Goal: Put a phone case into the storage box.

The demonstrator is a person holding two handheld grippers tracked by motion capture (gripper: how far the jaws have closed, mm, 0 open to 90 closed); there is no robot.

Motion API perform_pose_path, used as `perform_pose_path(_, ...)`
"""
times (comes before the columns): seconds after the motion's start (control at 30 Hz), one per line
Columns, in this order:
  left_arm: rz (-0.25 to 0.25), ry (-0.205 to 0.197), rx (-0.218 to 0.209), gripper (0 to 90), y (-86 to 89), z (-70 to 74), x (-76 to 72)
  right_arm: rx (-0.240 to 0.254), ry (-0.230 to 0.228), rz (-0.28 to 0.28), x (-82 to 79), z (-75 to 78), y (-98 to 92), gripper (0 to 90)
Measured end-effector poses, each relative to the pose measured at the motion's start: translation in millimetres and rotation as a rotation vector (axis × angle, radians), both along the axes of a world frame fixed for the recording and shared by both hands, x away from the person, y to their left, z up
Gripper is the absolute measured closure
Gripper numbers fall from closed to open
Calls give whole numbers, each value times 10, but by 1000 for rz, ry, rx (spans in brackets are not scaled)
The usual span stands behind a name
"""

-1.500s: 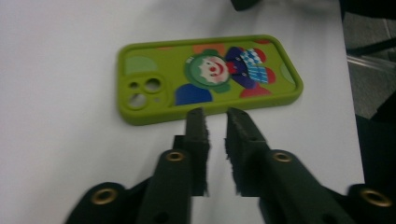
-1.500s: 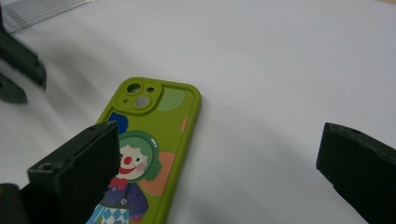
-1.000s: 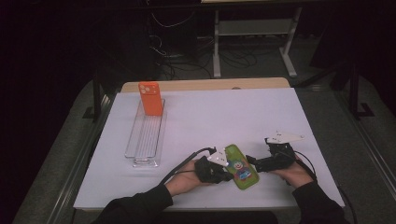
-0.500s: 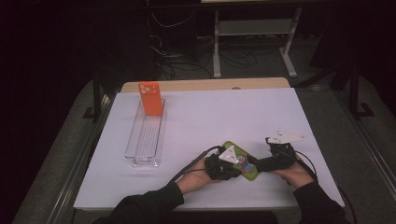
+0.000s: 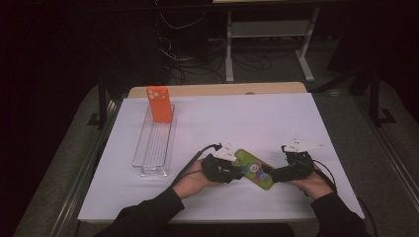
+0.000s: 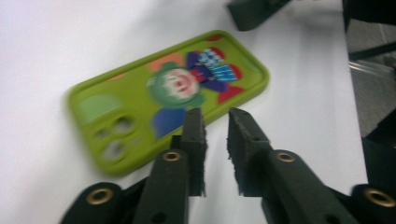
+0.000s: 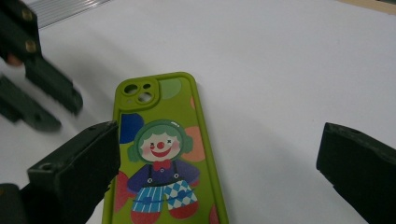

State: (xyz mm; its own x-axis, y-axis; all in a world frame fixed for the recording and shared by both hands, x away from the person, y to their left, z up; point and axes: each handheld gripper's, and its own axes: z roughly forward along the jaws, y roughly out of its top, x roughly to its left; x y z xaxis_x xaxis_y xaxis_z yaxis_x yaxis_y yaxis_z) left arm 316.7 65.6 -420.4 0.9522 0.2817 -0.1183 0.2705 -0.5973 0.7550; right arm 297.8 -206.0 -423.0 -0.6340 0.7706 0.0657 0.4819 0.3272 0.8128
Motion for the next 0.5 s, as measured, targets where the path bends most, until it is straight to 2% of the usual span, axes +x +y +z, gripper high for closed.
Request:
perform_pose_path(0.13, 50, -9, -4, 657, 227, 82, 54, 0, -5, -1, -4, 1, -5, 0)
perform_pose_path(0.5, 184, -25, -24, 212, 742, 119, 50, -1, 0, 4, -8, 2, -7, 0)
